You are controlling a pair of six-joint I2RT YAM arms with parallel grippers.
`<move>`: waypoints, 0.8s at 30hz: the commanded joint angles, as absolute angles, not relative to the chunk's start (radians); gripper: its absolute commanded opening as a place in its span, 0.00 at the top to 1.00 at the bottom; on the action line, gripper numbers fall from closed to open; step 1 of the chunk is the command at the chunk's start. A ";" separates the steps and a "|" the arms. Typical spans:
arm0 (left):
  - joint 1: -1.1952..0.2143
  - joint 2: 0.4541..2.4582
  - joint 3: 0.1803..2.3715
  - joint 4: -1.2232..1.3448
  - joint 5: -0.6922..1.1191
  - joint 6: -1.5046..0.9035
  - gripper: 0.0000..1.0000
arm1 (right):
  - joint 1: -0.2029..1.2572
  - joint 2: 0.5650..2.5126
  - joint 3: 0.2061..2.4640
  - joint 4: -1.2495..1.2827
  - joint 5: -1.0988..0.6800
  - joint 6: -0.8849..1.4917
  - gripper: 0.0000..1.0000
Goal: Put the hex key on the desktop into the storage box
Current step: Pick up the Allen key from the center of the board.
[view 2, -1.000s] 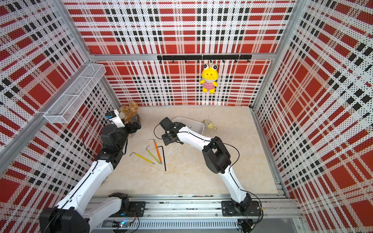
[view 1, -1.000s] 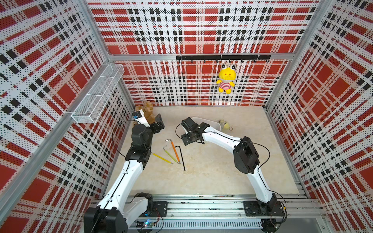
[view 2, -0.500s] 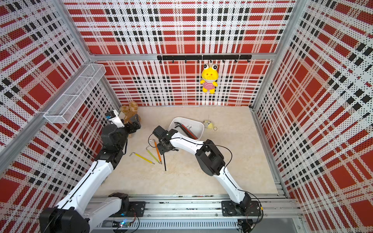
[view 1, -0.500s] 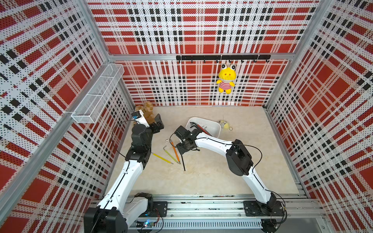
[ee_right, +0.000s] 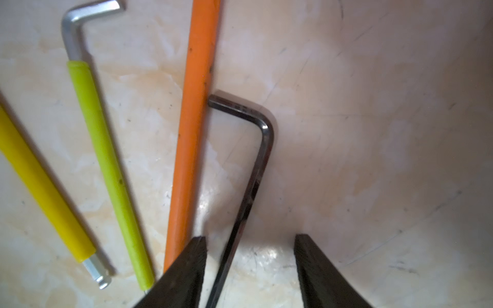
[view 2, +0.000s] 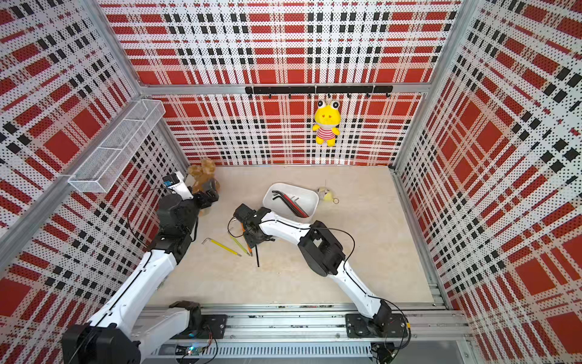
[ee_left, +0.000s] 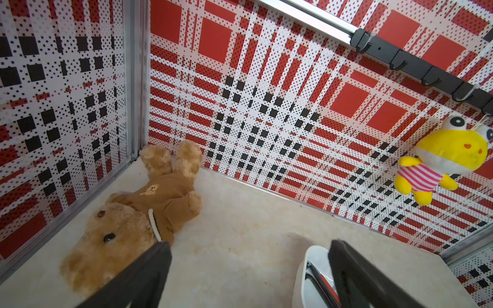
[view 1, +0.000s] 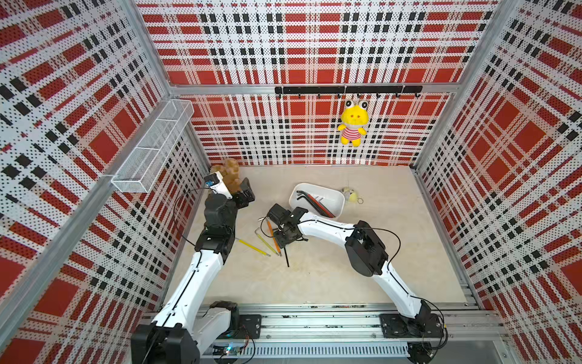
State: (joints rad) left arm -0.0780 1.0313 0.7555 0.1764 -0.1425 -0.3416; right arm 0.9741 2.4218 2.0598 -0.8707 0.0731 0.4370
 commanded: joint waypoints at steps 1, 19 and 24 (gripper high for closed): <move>-0.066 1.005 0.769 0.165 -0.144 -0.347 0.01 | 0.993 2.454 2.070 -0.953 0.130 0.458 0.41; -0.065 0.991 0.761 0.166 -0.144 -0.349 0.01 | 1.010 2.458 2.012 -1.018 0.134 0.480 0.58; -0.065 0.989 0.761 0.167 -0.146 -0.349 0.01 | 1.010 2.462 1.992 -1.014 0.125 0.486 0.72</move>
